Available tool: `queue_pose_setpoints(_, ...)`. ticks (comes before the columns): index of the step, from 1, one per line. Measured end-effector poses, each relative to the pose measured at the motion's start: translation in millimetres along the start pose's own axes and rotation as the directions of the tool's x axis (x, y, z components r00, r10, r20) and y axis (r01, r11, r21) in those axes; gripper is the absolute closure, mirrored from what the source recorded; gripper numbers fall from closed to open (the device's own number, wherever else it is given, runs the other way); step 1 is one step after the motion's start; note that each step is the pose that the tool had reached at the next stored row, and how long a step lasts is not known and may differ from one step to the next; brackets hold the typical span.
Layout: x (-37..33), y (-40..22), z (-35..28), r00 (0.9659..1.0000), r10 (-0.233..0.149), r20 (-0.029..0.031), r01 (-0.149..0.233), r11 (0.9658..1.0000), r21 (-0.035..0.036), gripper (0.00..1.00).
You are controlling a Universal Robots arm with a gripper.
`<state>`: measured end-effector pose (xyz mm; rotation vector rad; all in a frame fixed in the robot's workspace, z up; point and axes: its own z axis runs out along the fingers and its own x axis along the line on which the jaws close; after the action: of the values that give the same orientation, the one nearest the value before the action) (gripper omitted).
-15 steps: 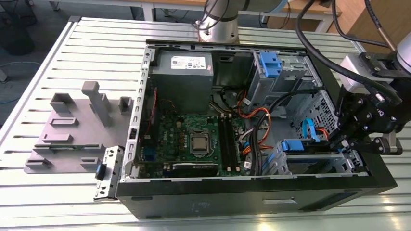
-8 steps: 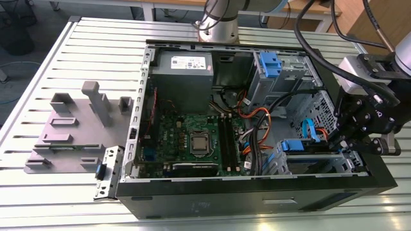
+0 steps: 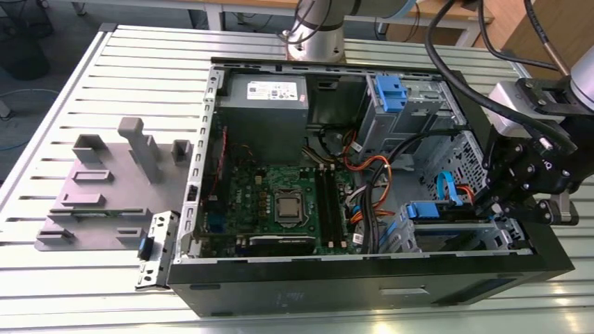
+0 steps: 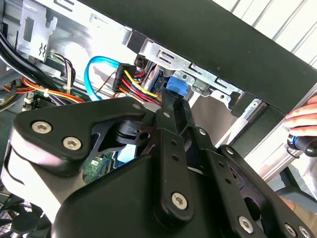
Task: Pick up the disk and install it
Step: 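Insert the second disk wire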
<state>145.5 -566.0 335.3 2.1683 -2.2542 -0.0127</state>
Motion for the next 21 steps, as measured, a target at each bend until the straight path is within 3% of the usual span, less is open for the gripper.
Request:
queue_pose_setpoints(2, 0.0, 0.0, 0.0, 1.0, 0.0, -0.0001, 0.0, 1.0, 0.0, 0.78)
queue_pose_setpoints(3, 0.0, 0.0, 0.0, 1.0, 0.0, 0.0, 0.0, 1.0, 0.0, 0.84)
queue_pose_setpoints(10, 0.0, 0.0, 0.2, 1.0, 0.0, 0.0001, 0.0, 1.0, 0.0, 0.84)
queue_pose_setpoints(21, -1.1, 0.2, -5.1, 1.0, 0.0, 0.0003, 0.0, 1.0, 0.0, 0.84)
